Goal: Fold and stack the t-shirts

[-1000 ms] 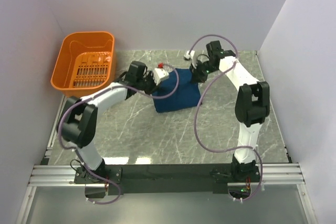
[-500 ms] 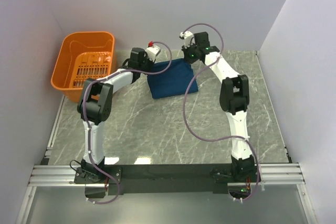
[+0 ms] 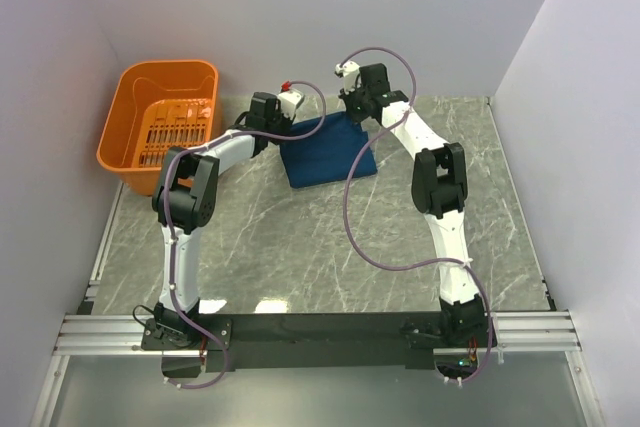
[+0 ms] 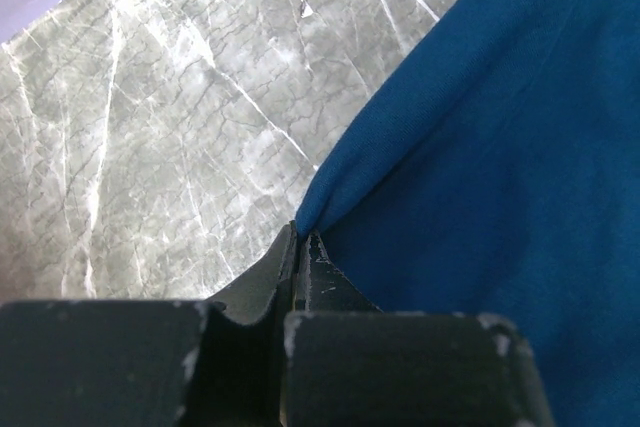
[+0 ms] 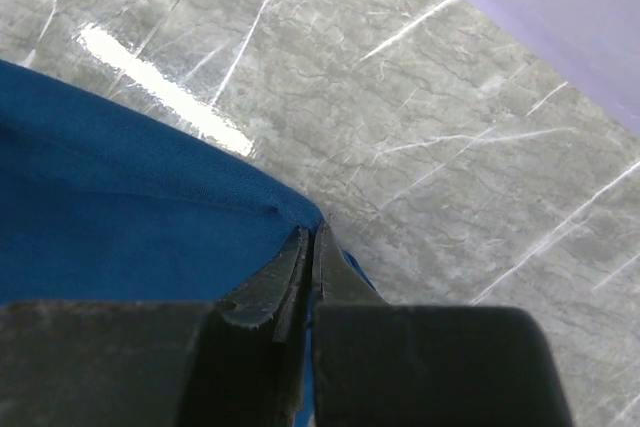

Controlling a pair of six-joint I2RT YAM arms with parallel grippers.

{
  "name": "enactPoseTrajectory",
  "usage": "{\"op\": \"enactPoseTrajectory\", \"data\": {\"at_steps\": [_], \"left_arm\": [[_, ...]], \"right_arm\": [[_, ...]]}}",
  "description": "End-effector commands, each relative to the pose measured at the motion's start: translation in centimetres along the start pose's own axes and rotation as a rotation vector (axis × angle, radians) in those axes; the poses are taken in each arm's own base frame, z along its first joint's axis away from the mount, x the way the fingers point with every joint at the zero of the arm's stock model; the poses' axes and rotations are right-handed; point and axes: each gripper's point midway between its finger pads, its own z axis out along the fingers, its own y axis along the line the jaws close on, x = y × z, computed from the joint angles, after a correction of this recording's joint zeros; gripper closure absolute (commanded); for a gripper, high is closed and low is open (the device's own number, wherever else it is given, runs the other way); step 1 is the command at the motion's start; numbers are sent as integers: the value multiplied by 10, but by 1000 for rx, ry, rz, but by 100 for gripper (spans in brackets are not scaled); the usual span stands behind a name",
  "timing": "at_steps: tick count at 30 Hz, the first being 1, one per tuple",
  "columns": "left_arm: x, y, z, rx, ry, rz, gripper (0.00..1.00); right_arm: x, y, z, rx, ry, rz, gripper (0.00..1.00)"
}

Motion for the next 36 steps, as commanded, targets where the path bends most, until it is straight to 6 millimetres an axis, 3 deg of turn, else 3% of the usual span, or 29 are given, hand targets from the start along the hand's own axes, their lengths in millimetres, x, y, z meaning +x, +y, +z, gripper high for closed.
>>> {"op": "enactPoseTrajectory", "data": {"at_steps": [1, 5, 11, 18, 26, 28, 30, 32, 36], "left_arm": [[-19, 1, -7, 9, -35, -18, 99], [-20, 0, -16, 10, -37, -20, 99], [-41, -4, -41, 38, -94, -3, 99], [-29, -8, -35, 50, -44, -10, 99], [-31, -6, -31, 44, -44, -22, 99], [-30, -4, -28, 33, -30, -29, 99], [-31, 1, -23, 6, -26, -39, 97], [-36, 6, -21, -19, -32, -61, 79], [-57, 15, -28, -61, -70, -94, 48]], "right_arm": [[-31, -14, -12, 62, -85, -21, 100], [-29, -10, -15, 47, -87, -28, 100], [-29, -9, -32, 8, -103, -9, 100], [-31, -14, -31, 30, -93, 10, 100], [-36, -19, -39, 66, -119, 2, 100], [-34, -21, -34, 73, -112, 9, 91], [-37, -24, -30, 86, -114, 16, 72], [-46, -28, -32, 109, -131, 28, 55], [-59, -39, -42, 165, -161, 47, 40]]}}
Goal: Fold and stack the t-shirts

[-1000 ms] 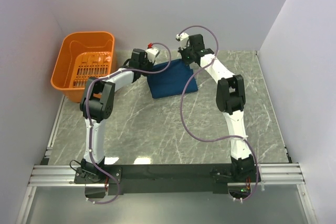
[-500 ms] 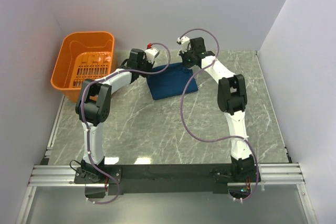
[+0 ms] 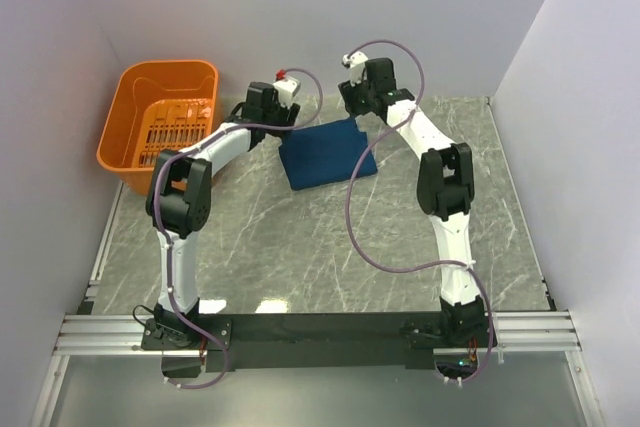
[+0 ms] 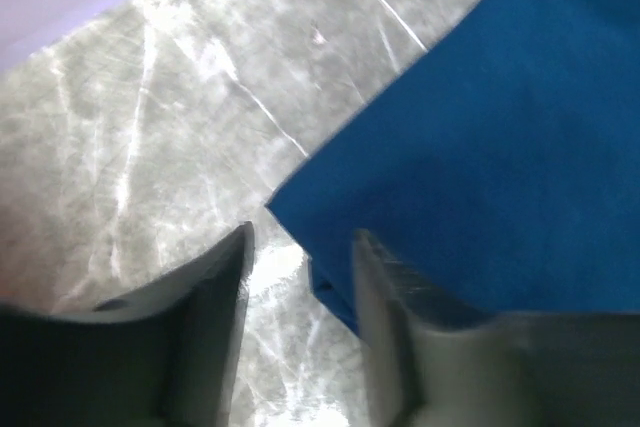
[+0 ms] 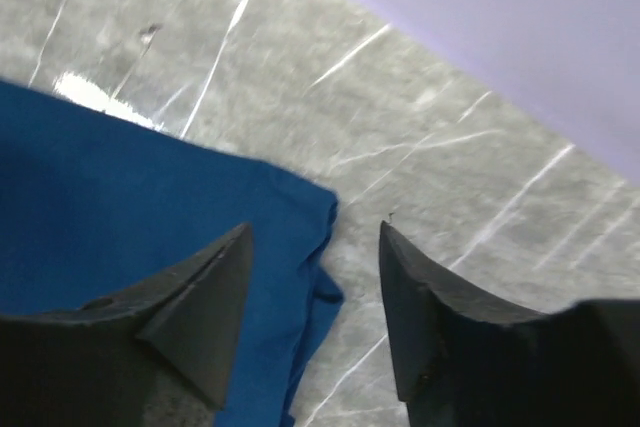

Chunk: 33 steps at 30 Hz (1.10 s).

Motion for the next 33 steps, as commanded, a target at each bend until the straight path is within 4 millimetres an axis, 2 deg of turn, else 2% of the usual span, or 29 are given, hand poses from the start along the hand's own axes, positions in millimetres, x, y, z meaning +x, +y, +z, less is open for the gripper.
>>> {"op": "enactPoseTrajectory", "data": {"at_steps": [1, 3, 4, 6, 7, 8, 9, 10, 11, 12, 13, 14, 16, 19, 25, 28, 33], "left_arm": [[-38, 13, -9, -61, -74, -45, 31], [-55, 12, -22, -59, -105, -68, 27], [-64, 11, -34, -50, -124, -82, 27], [-65, 4, -47, -25, -116, -123, 27], [-65, -2, -53, -5, -111, -197, 27], [-62, -11, -64, 32, -100, -239, 27], [-52, -21, -68, 56, -60, -335, 27], [-45, -28, -71, 86, -33, -382, 28], [-31, -45, -76, 159, 16, -427, 30], [-28, -57, -79, 209, 25, -462, 32], [-24, -68, -81, 249, 35, -542, 36], [-3, -79, -83, 276, 72, -590, 37], [7, -100, -87, 351, 87, -662, 44], [23, -110, -82, 345, 119, -709, 46], [50, -116, -70, 303, 192, -735, 44], [56, -117, -68, 298, 206, -732, 44], [61, -112, -67, 260, 225, -706, 43]], "right_arm": [[-44, -27, -25, 89, -104, 26, 39], [-48, -30, -39, 73, -109, 55, 38], [-43, -33, -44, 23, -103, 73, 38], [-28, -23, -60, -83, -44, 110, 37], [-16, -17, -66, -148, -8, 122, 37], [2, -1, -80, -296, 43, 175, 37], [10, 6, -89, -363, 64, 191, 37], [27, 19, -94, -434, 102, 210, 37], [36, 30, -106, -516, 128, 254, 38], [42, 39, -112, -566, 140, 271, 38], [58, 48, -115, -598, 174, 288, 39], [64, 53, -118, -616, 192, 303, 42], [75, 61, -119, -622, 221, 338, 43], [86, 55, -110, -570, 239, 378, 43], [102, 49, -94, -514, 285, 420, 39], [106, 46, -91, -494, 290, 418, 37], [103, 32, -93, -430, 256, 367, 36]]}}
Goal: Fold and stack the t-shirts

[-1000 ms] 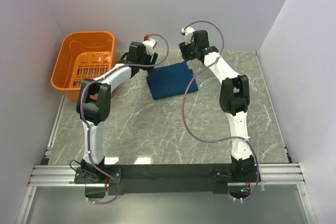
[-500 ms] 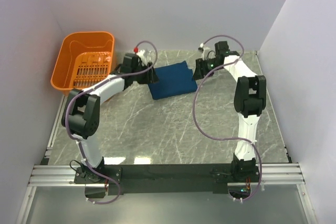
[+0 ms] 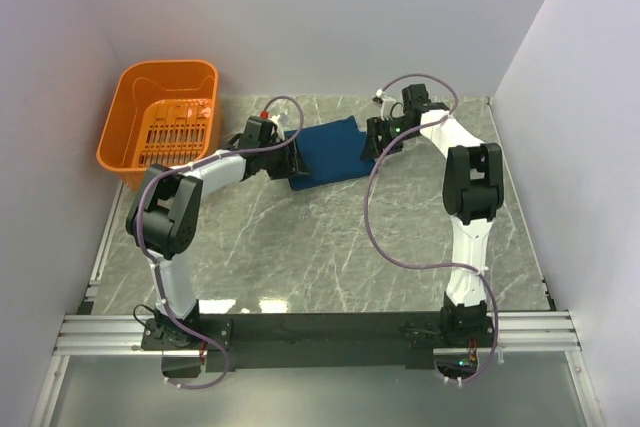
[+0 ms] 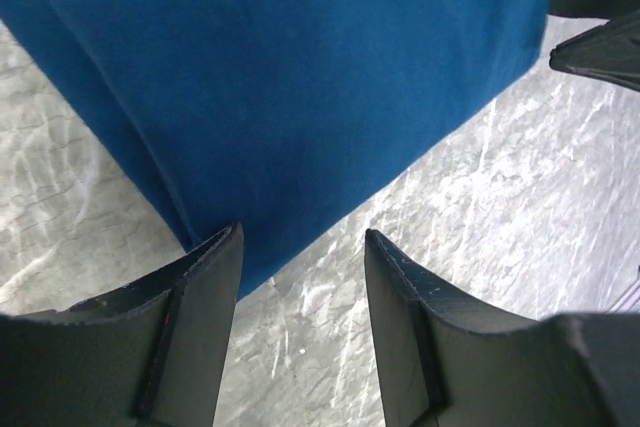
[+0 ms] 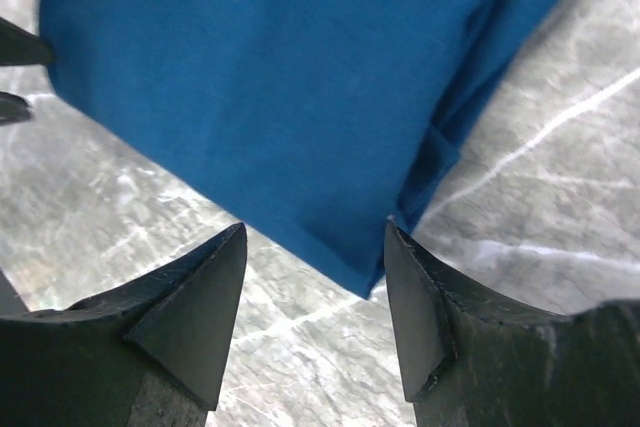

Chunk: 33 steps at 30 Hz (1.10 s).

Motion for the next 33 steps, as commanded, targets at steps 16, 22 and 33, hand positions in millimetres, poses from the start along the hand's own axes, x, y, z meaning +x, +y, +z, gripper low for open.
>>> {"op": "enactPoseTrajectory", "data": {"at_steps": [16, 22, 33], "left_arm": [[11, 6, 12, -58, 38, 44, 43], [19, 11, 17, -64, 72, 33, 47], [53, 20, 5, -69, 146, -3, 71]], "right_arm": [[2, -20, 6, -5, 12, 52, 35], [13, -16, 8, -29, 46, 70, 60], [78, -5, -9, -7, 136, 98, 100]]}}
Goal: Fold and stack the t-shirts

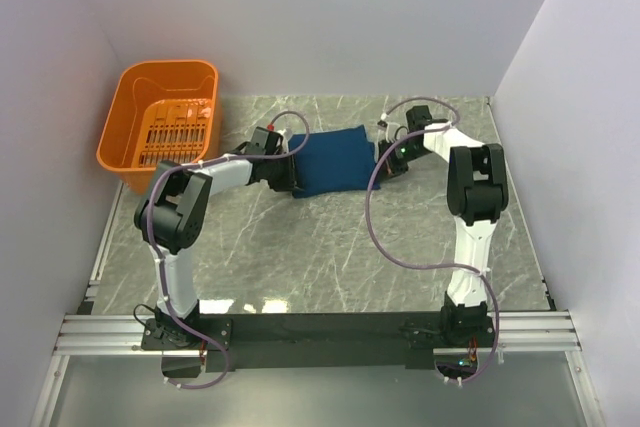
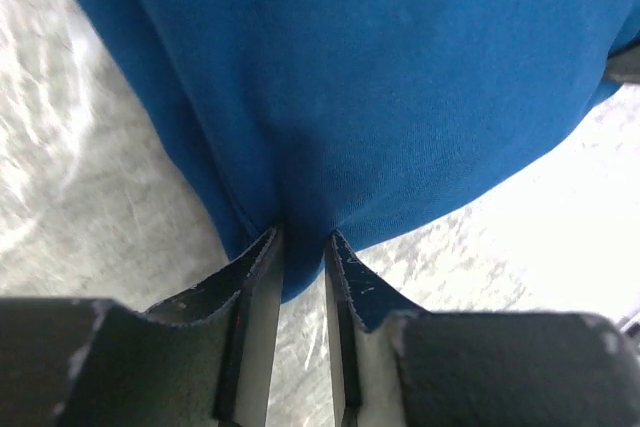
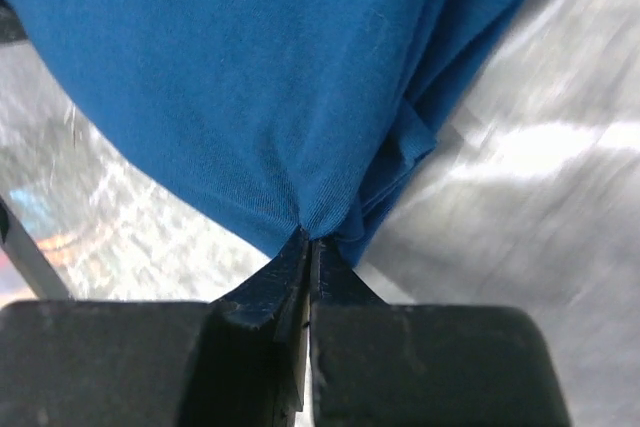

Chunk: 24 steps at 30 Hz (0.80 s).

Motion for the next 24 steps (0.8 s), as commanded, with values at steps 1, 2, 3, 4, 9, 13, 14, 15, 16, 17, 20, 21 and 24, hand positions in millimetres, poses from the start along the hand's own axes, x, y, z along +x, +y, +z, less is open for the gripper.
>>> {"op": "enactPoseTrajectory", "data": {"at_steps": [1, 2, 3, 4, 9, 13, 14, 15, 16, 17, 20, 21, 24], "left_arm": [[15, -4, -11, 20, 30, -6, 71], [17, -4, -12, 21, 30, -10, 71], [20, -5, -16, 25, 33, -10, 71], [21, -6, -18, 30, 32, -8, 70], [2, -28, -52, 50, -62, 51, 55], [-29, -46, -84, 55, -173, 80, 42], [-33, -52, -88, 71, -184, 87, 41], [-44, -60, -93, 99, -211, 92, 41], [-48, -66, -93, 128, -218, 91, 41], [-49, -76, -93, 182, -208, 86, 41], [-57, -99, -80, 316, -179, 51, 42], [-62, -103, -67, 346, -171, 45, 46], [-66, -112, -44, 406, -131, -2, 54]], "right_arm": [[15, 7, -16, 24, 6, -20, 100], [19, 8, -17, 18, 10, -22, 100], [28, 8, -16, 17, 26, -10, 93], [29, 12, -20, 14, 22, -18, 87], [19, 14, -54, 49, -40, -83, 62], [-6, 23, -81, 69, -98, -150, 62], [-18, 36, -84, 11, -130, -175, 62], [-23, 43, -84, -26, -140, -181, 64], [-24, 49, -78, -77, -132, -164, 66], [-36, 72, -76, -173, -147, -189, 67], [-47, 99, -53, -317, -91, -140, 74], [-40, 108, -28, -357, -25, -117, 78], [-41, 133, -2, -425, 29, -67, 83]]}}
